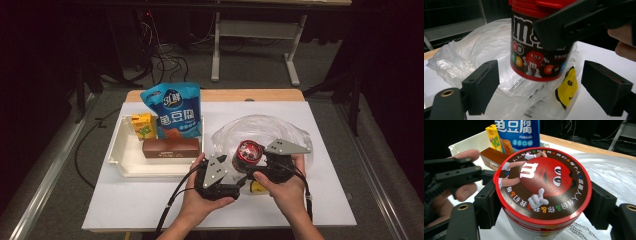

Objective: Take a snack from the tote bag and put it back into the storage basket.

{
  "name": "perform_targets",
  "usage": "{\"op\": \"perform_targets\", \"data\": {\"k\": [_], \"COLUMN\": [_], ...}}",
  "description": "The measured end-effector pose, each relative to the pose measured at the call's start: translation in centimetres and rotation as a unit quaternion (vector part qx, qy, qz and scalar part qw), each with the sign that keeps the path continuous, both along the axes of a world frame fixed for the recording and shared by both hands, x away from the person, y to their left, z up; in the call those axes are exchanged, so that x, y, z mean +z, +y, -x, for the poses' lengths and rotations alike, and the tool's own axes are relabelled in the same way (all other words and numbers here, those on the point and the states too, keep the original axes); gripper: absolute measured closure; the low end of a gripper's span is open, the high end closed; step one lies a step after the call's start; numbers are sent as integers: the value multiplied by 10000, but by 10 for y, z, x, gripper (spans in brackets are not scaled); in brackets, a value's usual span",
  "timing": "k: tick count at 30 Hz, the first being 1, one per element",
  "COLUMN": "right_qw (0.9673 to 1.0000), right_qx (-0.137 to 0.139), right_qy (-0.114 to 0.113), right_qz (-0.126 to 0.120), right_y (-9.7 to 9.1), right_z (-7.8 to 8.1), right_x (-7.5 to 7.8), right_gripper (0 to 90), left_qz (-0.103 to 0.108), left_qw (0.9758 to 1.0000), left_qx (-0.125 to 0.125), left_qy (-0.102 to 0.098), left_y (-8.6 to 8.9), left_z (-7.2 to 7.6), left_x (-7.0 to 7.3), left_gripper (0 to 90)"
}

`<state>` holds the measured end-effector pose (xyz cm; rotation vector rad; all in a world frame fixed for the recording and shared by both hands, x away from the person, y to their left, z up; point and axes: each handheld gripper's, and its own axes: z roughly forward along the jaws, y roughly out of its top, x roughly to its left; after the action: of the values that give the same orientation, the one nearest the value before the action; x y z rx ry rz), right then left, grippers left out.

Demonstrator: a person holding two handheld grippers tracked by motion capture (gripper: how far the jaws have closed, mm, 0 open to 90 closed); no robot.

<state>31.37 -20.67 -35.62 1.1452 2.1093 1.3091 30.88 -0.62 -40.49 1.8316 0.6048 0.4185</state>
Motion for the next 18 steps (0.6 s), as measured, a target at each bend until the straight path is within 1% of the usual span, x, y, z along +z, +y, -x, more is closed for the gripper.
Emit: {"op": "perform_targets", "data": {"k": [3,9,11,14,18], "right_qw": [10000,9997,9996,9994,9992], "right_qx": [74,233,268,318,366], "right_qy": [54,91,131,157,136], "right_qz": [10,18,12,-58,-49], "right_y": [4,11,14,16,17], "right_z": [2,4,5,5,5], "right_x": [0,-1,-1,-1,-1], "right_gripper": [267,266,266,266,266], "left_qz": [-58,-144,-114,-114,-96], "left_qw": [10000,9999,9999,9999,9999], "left_qx": [-8,-34,-12,-4,-29], "left_qy": [17,32,27,-3,-29], "left_y": [-2,-6,-6,-5,-4], "left_z": [-2,-5,-6,-7,-7], "left_x": [-1,-3,-4,-4,-4], "left_gripper": [158,173,182,217,240]}}
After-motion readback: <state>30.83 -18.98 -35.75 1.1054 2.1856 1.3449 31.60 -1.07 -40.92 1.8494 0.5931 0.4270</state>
